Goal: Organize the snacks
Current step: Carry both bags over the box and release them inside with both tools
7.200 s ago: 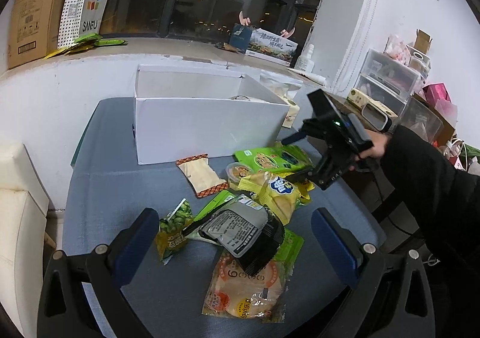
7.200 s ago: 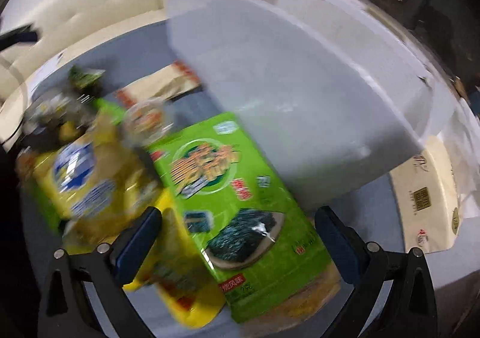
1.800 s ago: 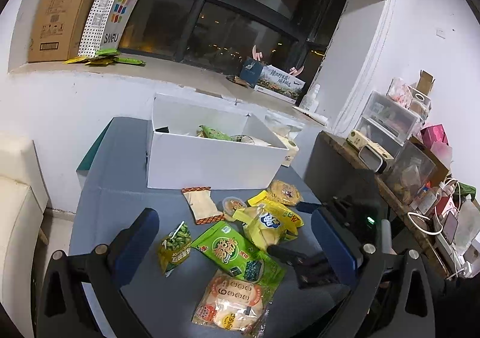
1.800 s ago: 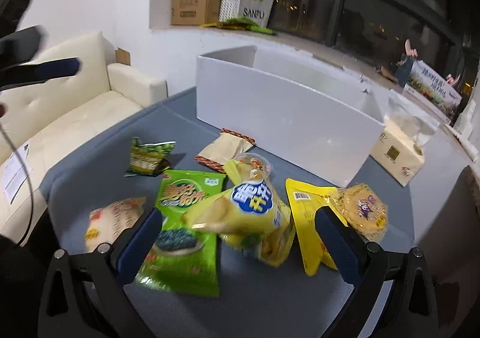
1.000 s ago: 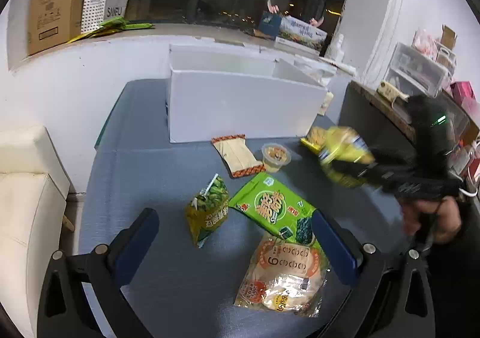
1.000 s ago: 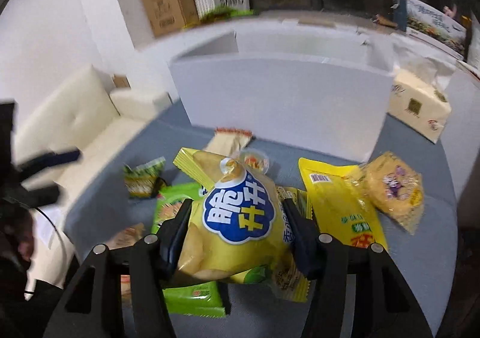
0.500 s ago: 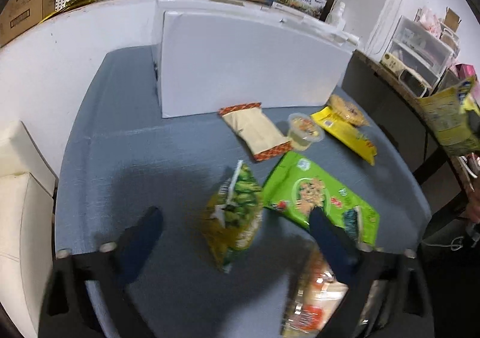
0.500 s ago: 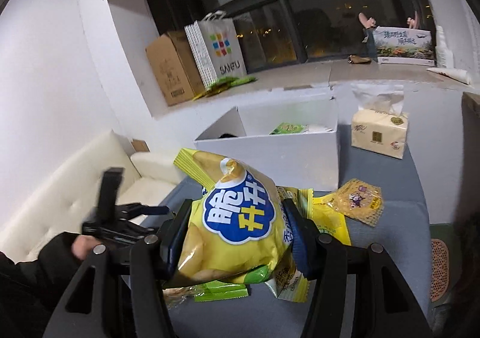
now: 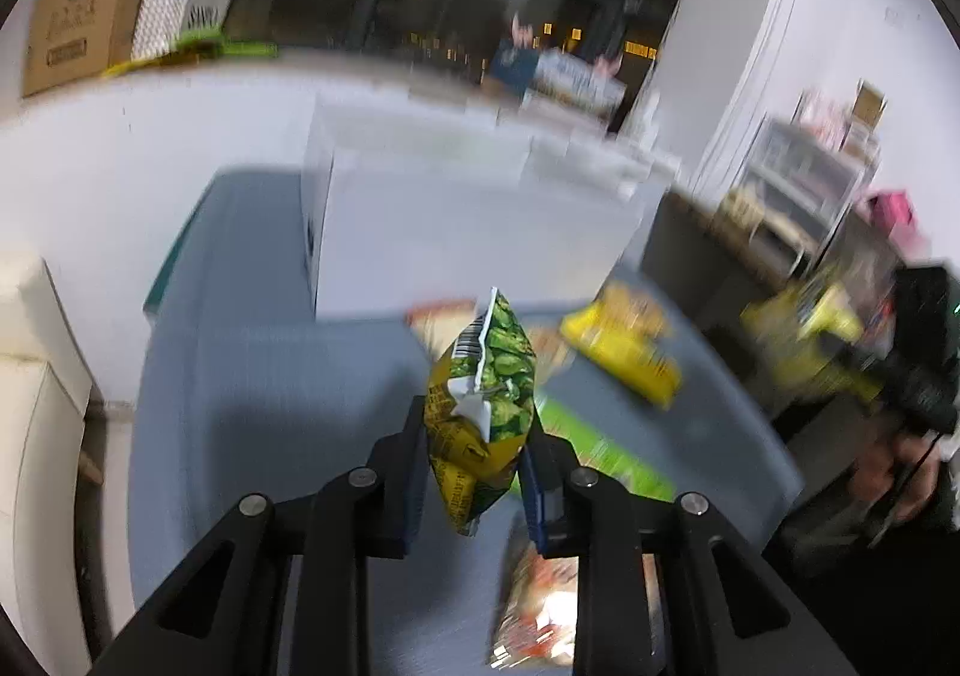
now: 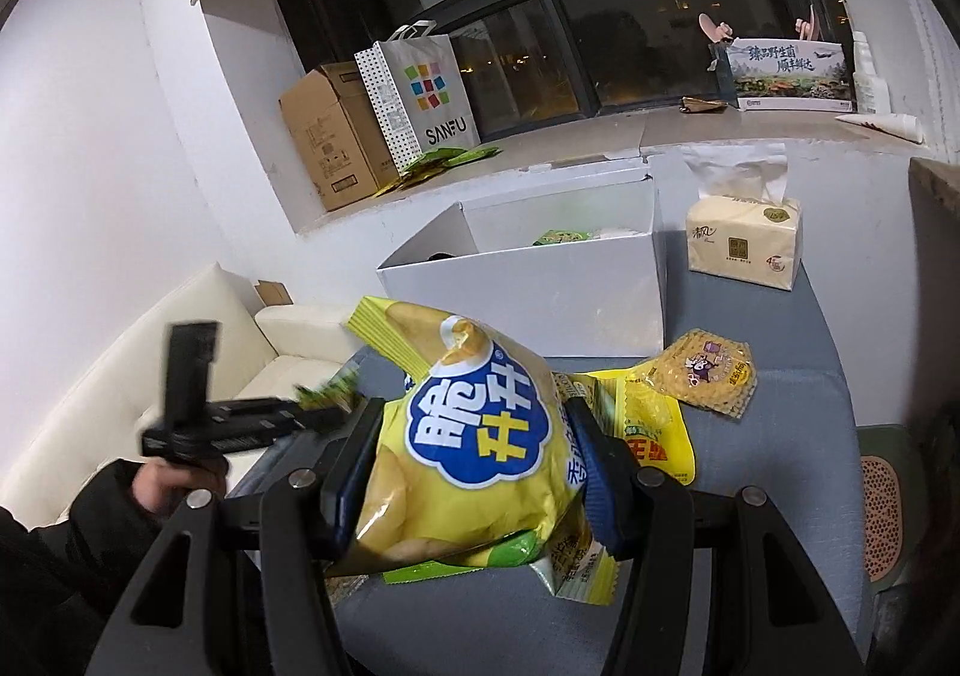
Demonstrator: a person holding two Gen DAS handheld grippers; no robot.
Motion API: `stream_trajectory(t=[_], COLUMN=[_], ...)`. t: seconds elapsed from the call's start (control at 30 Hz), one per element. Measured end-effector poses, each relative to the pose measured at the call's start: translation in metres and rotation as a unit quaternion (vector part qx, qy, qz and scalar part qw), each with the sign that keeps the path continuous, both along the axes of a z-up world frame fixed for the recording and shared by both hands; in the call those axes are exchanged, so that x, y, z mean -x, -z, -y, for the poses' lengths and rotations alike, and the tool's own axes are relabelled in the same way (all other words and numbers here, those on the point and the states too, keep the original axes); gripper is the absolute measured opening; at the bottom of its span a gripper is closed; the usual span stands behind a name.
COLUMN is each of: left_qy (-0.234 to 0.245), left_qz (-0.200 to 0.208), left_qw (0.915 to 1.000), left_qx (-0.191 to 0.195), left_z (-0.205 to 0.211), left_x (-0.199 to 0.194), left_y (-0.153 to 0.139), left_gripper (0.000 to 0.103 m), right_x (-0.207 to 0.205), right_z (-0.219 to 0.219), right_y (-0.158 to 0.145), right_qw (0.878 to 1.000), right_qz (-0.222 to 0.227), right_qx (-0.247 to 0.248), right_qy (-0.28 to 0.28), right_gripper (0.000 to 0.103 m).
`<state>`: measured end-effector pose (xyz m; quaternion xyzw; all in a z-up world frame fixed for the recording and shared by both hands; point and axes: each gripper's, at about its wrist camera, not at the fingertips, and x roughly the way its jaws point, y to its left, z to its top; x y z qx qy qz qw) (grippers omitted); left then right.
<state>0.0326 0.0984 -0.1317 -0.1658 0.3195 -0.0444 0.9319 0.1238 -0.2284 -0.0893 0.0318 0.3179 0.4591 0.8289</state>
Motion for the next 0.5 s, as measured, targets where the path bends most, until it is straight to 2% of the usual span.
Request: stream_trajectory(t=[0.07,0.23,0.5], left_qy=[-0.003,0.008,-0.015], left_qz=[0.031,0.063,0.097], left_qw=[0.9995,0.9978,0.9947], left_qx=[0.000,-0.018,-0.033], left_z=[0.002,0.002,-0.018], left_x=[0.000,-0.024,-0.102], left_y=[-0.021,-0.064,-0.122], left_gripper=[0.029,0.029,0.029], right_x=[-0.001,-0.016,-0.072], right_z=[-0.002,-0.011,-0.042], right_y=[0.000,-0.008,-0.054], right_qw=[1.000,1.000,0.999], right_qz=[0.002,0.005,0.042], right_qx=[-0.001,-0.001,-0.010], right_qy=[0.004,0.009,0.028], right_gripper=[0.062,0.062,0.062])
